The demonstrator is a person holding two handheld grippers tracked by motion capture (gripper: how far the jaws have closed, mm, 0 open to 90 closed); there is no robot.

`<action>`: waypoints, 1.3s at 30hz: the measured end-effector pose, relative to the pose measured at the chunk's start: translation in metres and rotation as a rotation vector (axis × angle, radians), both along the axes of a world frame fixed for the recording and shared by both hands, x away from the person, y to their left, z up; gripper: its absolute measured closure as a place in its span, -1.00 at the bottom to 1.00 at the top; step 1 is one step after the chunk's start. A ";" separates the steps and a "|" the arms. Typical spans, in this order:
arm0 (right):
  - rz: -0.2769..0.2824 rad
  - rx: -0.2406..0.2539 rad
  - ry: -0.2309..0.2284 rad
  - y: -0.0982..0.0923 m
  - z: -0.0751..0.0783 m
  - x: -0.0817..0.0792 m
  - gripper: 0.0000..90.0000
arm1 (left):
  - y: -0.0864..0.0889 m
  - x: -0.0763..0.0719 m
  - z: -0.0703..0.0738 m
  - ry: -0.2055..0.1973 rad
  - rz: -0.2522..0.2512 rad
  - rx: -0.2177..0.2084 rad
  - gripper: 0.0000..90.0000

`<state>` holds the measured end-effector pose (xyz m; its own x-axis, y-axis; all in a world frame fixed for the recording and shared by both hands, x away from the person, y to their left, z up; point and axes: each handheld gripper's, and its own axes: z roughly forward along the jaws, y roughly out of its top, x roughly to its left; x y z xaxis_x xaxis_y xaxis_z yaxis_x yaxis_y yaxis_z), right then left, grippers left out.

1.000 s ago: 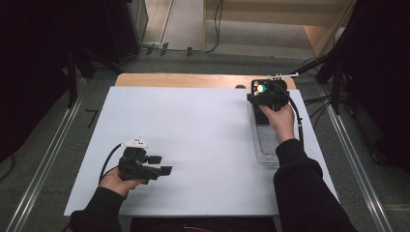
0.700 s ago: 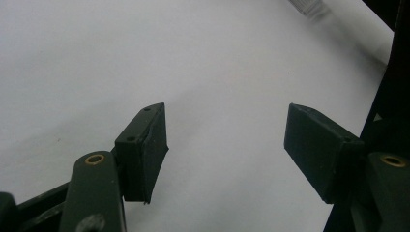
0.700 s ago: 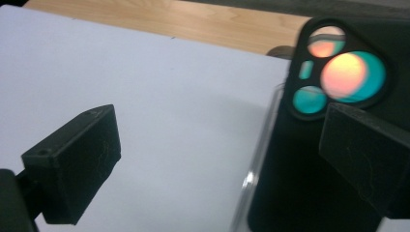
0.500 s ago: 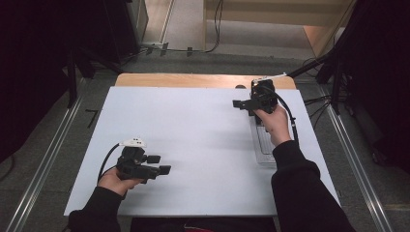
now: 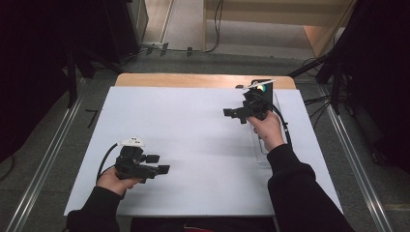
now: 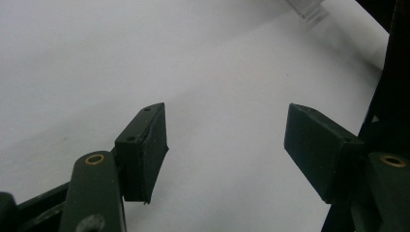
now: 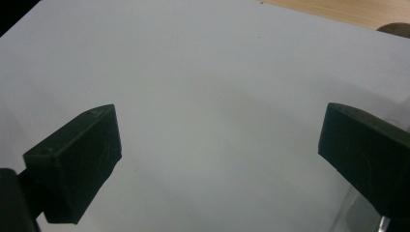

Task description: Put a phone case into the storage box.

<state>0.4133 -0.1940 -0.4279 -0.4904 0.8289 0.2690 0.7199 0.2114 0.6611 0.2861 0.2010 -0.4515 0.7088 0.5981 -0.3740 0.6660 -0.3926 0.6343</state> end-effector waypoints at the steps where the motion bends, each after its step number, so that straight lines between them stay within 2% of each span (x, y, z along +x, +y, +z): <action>1: 0.006 -0.001 0.002 0.001 0.000 -0.002 -0.99 | 0.000 0.000 0.000 -0.002 -0.001 -0.001 -0.29; 14: 0.058 -0.011 0.038 0.009 -0.002 -0.025 -0.98 | 0.002 0.001 0.001 -0.003 -0.003 -0.007 -0.29; 16: 0.054 -0.020 0.032 0.010 -0.003 -0.030 -0.70 | 0.002 0.001 0.001 -0.002 -0.002 -0.010 -0.29; 21: 0.061 -0.025 0.046 0.013 -0.005 -0.041 -0.69 | 0.002 0.002 0.001 -0.001 -0.007 -0.006 -0.29; 30: 0.117 -0.022 0.050 0.019 -0.007 -0.056 -0.69 | 0.004 0.003 0.002 0.002 -0.003 -0.020 -0.29; 33: 0.143 -0.021 0.032 0.020 -0.009 -0.062 -0.66 | 0.005 0.002 0.002 0.005 -0.010 -0.026 -0.29; 39: 0.171 -0.021 0.035 0.022 -0.012 -0.072 -0.59 | 0.006 0.001 0.001 0.010 -0.017 -0.030 -0.30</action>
